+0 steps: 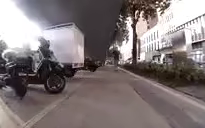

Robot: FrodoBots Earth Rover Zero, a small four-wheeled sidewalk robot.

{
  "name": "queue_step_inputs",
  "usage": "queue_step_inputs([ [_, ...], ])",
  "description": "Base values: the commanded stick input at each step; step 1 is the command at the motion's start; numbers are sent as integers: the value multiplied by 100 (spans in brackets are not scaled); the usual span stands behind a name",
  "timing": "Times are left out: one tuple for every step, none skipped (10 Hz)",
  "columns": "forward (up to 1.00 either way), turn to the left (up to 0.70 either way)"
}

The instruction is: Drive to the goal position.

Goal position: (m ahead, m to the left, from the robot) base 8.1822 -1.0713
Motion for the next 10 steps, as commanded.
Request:
queue_step_inputs([
  [70, 0],
  [70, 0],
  [70, 0],
  [70, 0],
  [70, 0],
  [59, 0],
  [45, 0],
  [45, 0],
  [45, 0],
  [45, 0],
])
